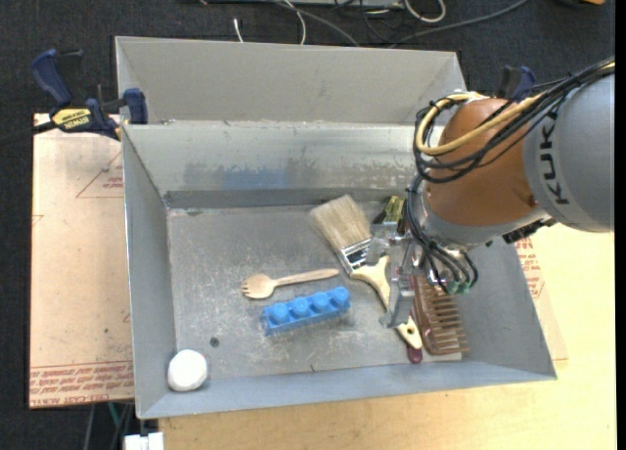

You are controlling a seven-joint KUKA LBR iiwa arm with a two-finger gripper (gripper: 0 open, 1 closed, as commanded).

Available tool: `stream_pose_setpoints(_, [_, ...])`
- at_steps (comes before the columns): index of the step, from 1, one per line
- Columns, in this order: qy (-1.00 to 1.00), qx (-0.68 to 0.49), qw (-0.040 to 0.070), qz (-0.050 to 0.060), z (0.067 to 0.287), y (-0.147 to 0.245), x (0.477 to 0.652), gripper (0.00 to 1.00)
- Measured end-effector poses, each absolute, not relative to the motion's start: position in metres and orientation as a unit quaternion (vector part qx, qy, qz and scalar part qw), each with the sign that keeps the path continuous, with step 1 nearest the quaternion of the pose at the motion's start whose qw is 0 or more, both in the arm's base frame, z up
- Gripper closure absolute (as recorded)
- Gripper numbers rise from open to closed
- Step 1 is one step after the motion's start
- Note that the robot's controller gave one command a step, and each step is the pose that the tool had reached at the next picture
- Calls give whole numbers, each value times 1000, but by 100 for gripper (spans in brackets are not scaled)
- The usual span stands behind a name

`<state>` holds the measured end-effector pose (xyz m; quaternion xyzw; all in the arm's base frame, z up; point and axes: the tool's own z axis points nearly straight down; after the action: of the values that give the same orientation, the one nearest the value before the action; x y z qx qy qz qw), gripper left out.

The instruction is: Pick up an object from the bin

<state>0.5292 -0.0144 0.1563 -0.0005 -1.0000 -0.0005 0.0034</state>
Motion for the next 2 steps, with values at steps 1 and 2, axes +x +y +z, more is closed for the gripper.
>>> stream_pose_setpoints(1, [-1000,0,-1,0,161,-14,531,0])
stream_pose_setpoints(2, [-999,-47,0,-1,70,-21,633,0])
